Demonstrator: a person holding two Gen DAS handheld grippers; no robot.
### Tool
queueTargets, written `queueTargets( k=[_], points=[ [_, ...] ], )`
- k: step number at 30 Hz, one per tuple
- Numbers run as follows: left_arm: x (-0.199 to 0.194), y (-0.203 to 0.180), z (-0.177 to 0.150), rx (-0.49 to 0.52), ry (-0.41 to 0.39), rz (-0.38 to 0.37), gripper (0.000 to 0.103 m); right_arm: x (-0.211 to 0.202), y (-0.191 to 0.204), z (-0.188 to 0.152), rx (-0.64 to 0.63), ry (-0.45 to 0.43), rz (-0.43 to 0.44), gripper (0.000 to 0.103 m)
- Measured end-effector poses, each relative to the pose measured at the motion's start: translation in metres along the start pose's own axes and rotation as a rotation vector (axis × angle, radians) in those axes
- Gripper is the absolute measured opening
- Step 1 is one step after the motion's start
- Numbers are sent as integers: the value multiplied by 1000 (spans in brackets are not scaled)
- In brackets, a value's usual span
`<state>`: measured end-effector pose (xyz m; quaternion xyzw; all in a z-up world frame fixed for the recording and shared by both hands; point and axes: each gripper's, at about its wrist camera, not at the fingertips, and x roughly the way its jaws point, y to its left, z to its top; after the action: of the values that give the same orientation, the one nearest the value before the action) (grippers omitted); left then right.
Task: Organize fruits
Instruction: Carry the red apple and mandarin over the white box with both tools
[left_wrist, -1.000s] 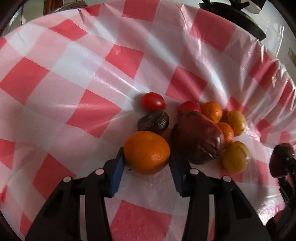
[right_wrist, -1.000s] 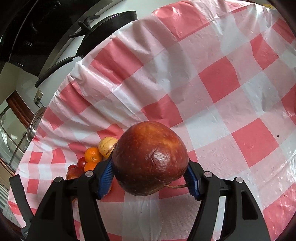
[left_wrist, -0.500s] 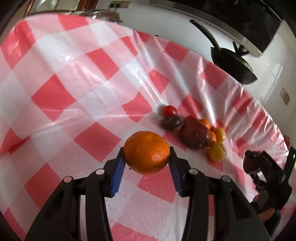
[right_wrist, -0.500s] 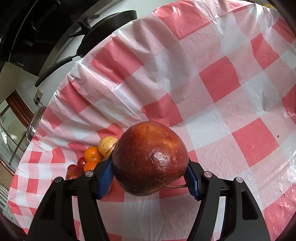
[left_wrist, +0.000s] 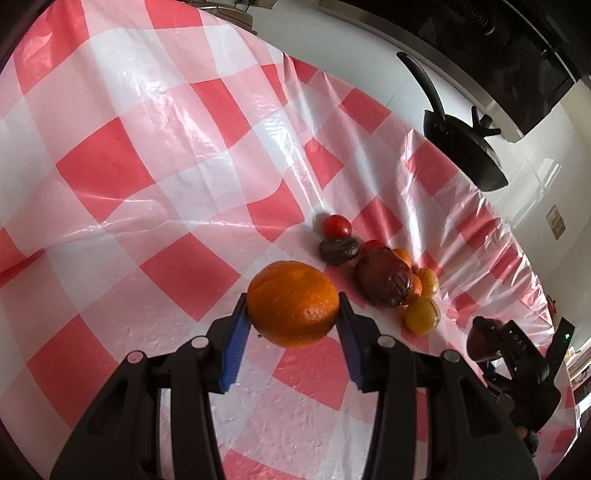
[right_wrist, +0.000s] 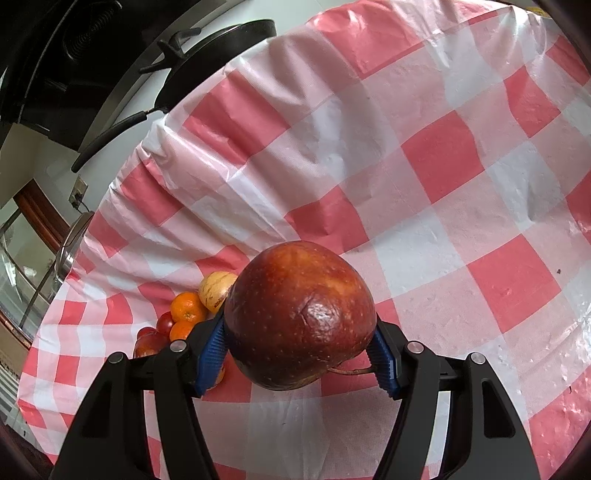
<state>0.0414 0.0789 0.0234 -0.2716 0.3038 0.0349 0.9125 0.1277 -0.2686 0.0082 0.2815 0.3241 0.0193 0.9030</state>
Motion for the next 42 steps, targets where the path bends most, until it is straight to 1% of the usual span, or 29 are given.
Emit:
queueTargets(
  k=[2, 4, 5, 6, 8, 10, 11, 14, 16, 17, 21, 25, 31, 34, 37, 42],
  points=[
    [-1, 0, -1, 0, 6, -7, 46, 6, 3, -2, -8, 64, 3, 65],
    [-3, 3, -3, -13, 39, -9, 46, -1, 8, -10, -24, 85, -34, 65],
    [-8, 9, -6, -36, 56, -7, 46, -12, 11, -19, -17, 89, -31, 65],
    [-16, 16, -10, -68, 64, -6, 46, -20, 13, -28, -1, 102, 0, 65],
    [-41, 31, -21, -116, 46, 4, 46, -41, 21, -49, 4, 141, 60, 65],
    [-64, 40, -31, -118, 25, 12, 46, -58, 32, -70, -27, 176, 87, 65],
    [-82, 45, -36, -110, 6, 20, 46, -68, 39, -86, -52, 210, 108, 65],
    [-128, 59, -51, -76, -38, 46, 46, -88, 54, -124, -100, 270, 147, 65],
    [-151, 67, -56, -62, -63, 57, 46, -102, 65, -145, -131, 297, 182, 65],
    [-166, 73, -61, -47, -78, 66, 46, -113, 74, -160, -176, 308, 198, 65],
    [-203, 92, -77, 0, -95, 96, 46, -142, 98, -194, -298, 322, 235, 65],
    [-234, 120, -98, 22, -98, 120, 46, -170, 119, -227, -425, 333, 267, 65],
    [-273, 157, -119, 43, -109, 163, 46, -201, 141, -264, -564, 344, 317, 65],
    [-290, 179, -128, 34, -117, 195, 46, -215, 159, -291, -661, 357, 355, 65],
    [-311, 208, -140, -1, -126, 242, 46, -224, 173, -314, -732, 376, 394, 65],
    [-338, 249, -159, -60, -123, 310, 46, -250, 201, -361, -879, 404, 497, 65]
  ],
)
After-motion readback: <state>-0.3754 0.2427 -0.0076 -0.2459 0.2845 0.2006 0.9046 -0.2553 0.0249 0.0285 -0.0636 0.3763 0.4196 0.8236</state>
